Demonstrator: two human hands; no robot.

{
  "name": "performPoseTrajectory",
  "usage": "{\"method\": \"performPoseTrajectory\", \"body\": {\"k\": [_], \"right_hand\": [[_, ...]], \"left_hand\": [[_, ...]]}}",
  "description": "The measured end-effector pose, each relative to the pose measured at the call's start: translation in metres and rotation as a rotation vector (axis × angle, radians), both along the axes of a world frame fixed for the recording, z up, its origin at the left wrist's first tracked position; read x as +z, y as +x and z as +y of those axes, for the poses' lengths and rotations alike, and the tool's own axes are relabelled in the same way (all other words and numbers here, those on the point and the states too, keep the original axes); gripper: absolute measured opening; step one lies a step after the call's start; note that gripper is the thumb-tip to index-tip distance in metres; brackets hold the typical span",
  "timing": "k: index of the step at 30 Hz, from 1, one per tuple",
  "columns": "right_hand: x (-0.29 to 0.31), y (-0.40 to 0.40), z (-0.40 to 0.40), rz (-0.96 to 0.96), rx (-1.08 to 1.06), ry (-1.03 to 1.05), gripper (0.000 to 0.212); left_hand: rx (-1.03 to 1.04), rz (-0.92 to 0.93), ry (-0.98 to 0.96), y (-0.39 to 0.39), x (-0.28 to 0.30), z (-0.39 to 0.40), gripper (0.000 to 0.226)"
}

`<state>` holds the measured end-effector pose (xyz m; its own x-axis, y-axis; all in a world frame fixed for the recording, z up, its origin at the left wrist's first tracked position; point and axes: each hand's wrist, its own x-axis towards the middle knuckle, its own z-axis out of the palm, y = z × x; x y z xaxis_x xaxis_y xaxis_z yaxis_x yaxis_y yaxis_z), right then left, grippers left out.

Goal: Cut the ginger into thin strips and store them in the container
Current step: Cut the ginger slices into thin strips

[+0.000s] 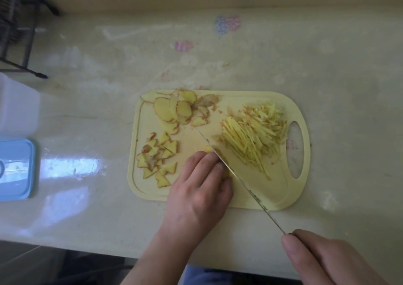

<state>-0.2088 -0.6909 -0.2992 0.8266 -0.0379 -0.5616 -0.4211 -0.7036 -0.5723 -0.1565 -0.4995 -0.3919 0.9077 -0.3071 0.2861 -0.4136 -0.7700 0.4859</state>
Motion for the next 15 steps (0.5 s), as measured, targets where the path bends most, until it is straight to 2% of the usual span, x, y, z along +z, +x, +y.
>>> {"method": "performPoseTrajectory", "body": {"k": [2,4,7,10,13,15], "right_hand": [[-0.001,-0.004,-0.006,0.087,-0.003,-0.032,0.103],[-0.001,-0.005,-0.007,0.141,0.072,-0.065,0.101],[-0.002,-0.006,-0.004,0.091,0.094,-0.066,0.097],[-0.012,-0.004,-0.005,-0.089,0.157,-0.069,0.094],[-0.013,0.002,-0.004,-0.004,0.060,-0.037,0.104],[-0.015,0.010,-0.002,-0.048,0.033,0.006,0.104]], "left_hand": [[0.010,0.005,-0.010,0.000,0.001,0.000,0.017],[0.009,-0.002,-0.018,0.002,0.002,0.000,0.016],[0.015,0.002,-0.031,0.002,0.002,-0.001,0.014],[0.025,0.012,-0.032,0.002,0.002,-0.003,0.012],[0.034,0.020,-0.024,0.003,0.002,-0.004,0.013],[0.029,0.041,-0.017,0.002,0.002,-0.003,0.014]]}}
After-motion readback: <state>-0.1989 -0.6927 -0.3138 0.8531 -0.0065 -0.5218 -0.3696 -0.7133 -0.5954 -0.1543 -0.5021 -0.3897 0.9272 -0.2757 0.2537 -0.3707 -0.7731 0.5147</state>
